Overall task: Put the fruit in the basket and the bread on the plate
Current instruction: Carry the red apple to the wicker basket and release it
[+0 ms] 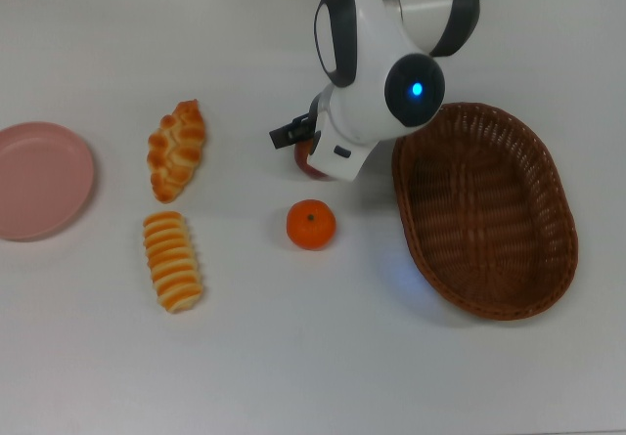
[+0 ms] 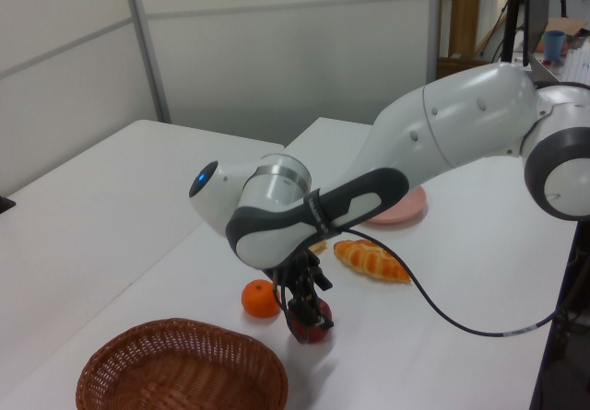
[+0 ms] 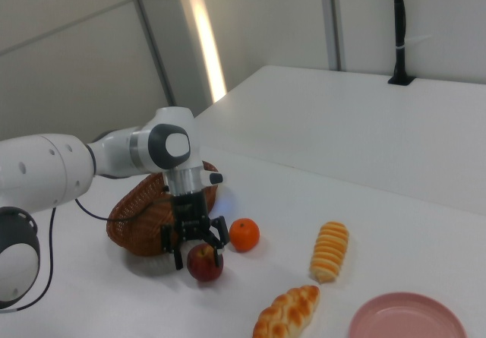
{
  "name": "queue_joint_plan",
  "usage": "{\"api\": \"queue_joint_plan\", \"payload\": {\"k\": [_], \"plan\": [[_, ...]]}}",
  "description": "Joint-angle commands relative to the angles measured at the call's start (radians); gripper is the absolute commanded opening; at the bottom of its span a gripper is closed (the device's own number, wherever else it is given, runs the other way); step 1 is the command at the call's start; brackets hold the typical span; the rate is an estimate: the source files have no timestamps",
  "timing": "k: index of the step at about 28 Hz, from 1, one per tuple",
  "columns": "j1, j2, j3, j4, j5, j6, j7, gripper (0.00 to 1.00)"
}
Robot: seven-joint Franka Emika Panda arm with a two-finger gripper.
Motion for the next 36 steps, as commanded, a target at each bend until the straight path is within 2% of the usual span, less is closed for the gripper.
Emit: {"api": "queue_joint_plan", "payload": {"k": [1, 19, 20, 23, 24, 25, 31, 36], "plan": [[0.016, 0.019, -0.011, -0.005, -0.034, 0.025, 0.04, 1.0], [0.08, 0.041, -0.012, 0.005, -0.051, 0.124, 0.08, 1.0], [0.08, 0.041, -0.012, 0.005, -0.06, 0.124, 0.08, 0.93], [0.08, 0.041, -0.011, 0.005, -0.074, 0.124, 0.08, 0.43], [0.08, 0.039, -0.011, 0.007, -0.066, 0.124, 0.08, 0.13], [0.08, 0.038, -0.011, 0.007, -0.065, 0.124, 0.082, 0.0], [0.07, 0.004, -0.017, 0.047, -0.054, 0.12, 0.082, 0.0], [0.051, -0.058, -0.014, 0.11, 0.015, 0.125, 0.082, 0.0]]}}
